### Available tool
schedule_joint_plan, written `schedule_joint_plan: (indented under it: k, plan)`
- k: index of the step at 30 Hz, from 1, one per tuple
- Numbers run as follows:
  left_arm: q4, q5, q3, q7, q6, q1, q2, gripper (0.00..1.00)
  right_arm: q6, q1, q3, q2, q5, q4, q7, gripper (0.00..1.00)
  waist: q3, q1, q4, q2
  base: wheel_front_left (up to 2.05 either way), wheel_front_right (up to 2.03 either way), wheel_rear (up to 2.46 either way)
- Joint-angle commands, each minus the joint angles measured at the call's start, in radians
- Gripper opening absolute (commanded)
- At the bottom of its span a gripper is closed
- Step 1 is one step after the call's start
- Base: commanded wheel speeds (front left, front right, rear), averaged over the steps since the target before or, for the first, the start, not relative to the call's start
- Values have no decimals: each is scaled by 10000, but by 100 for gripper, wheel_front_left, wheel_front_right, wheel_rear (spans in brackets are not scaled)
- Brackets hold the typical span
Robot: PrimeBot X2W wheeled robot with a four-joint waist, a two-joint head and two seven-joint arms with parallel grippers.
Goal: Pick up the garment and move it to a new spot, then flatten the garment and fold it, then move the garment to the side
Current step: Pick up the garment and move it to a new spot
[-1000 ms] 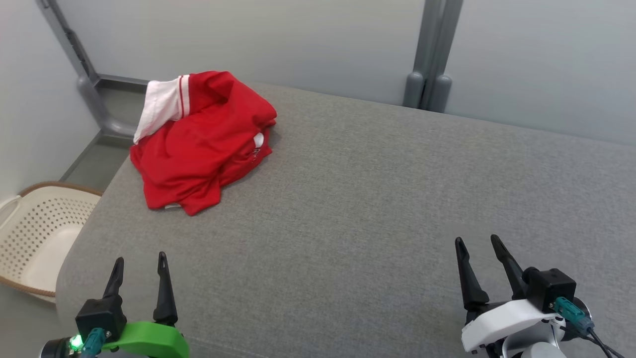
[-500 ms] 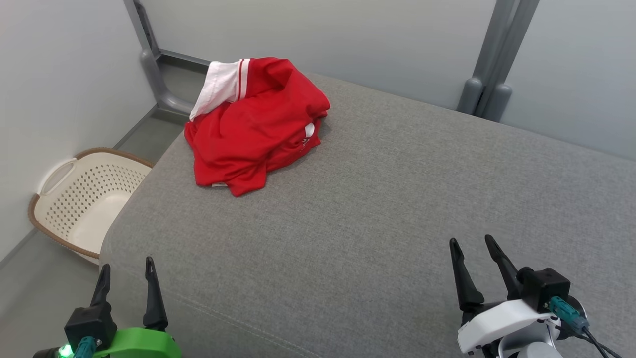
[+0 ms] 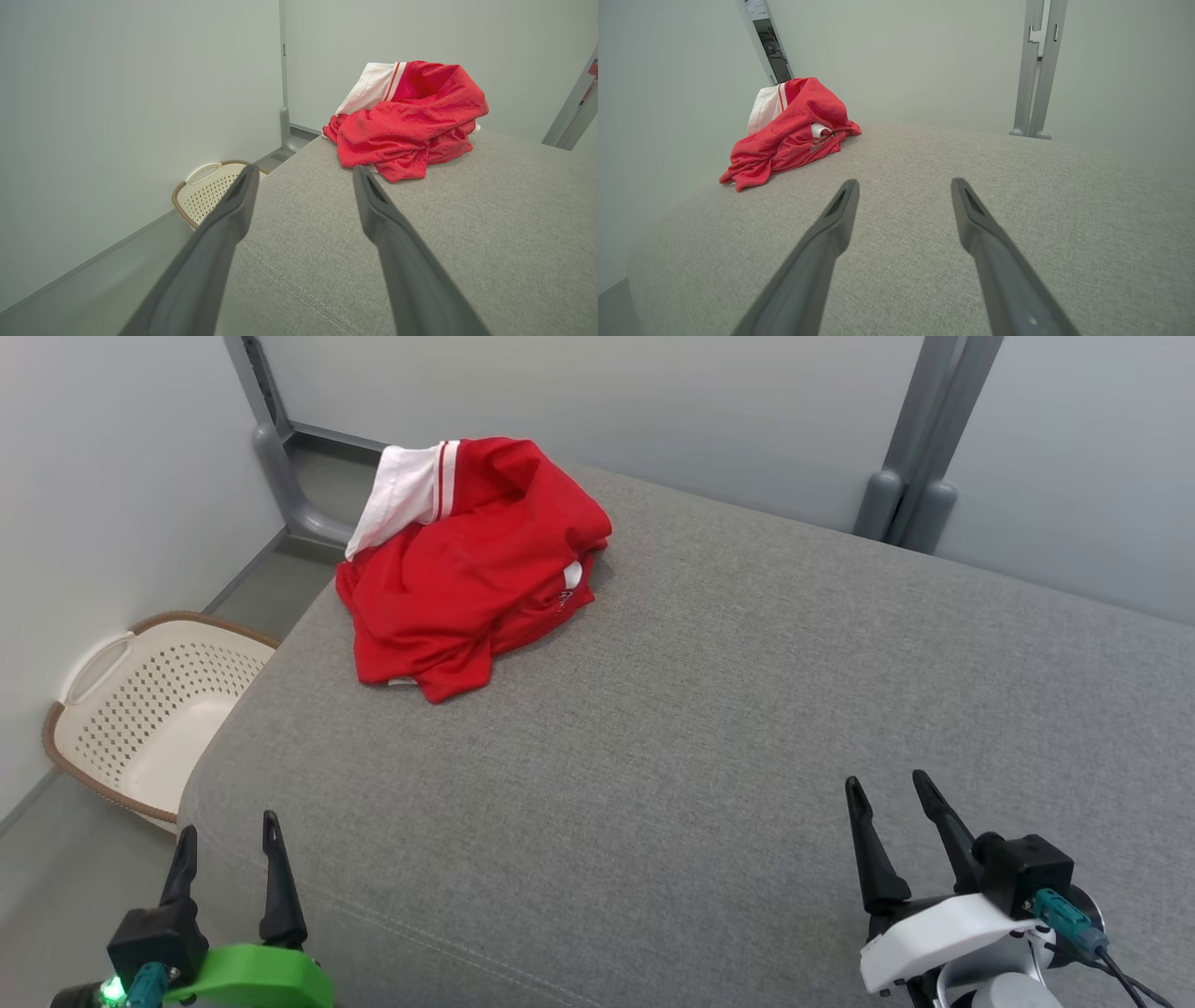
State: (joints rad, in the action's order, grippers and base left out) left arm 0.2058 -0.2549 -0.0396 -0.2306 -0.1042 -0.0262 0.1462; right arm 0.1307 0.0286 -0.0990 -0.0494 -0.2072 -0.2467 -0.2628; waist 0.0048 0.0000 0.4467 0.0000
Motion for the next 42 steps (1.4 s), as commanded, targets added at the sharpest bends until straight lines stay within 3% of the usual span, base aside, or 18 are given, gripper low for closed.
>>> schedule_joint_plan:
  k: [1,9,26,33,42]
  plan:
    - [-25,-34,-25,-28,50,285,119,100,1,144,20,-69,95,67,-31,100,152,0,-175,0,0,0,0]
    - [-25,-142,32,90,355,1859,527,100,1,515,147,-410,147,247,-5,100,1035,0,-1132,0,0,0,0]
    - [511,-534,506,1044,834,7416,1808,100,1,1898,1131,-1038,103,1099,-27,100,4090,0,-4132,0,0,0,0]
    - [1816,-724,556,1806,1030,8652,2303,100,1,2224,1367,-1013,-3,1370,-28,100,4717,0,-4737,0,0,0,0]
    - [3960,-1346,673,3064,1358,8781,2579,100,1,2301,1378,-948,-25,1426,-30,100,4842,0,-5107,0,0,0,0]
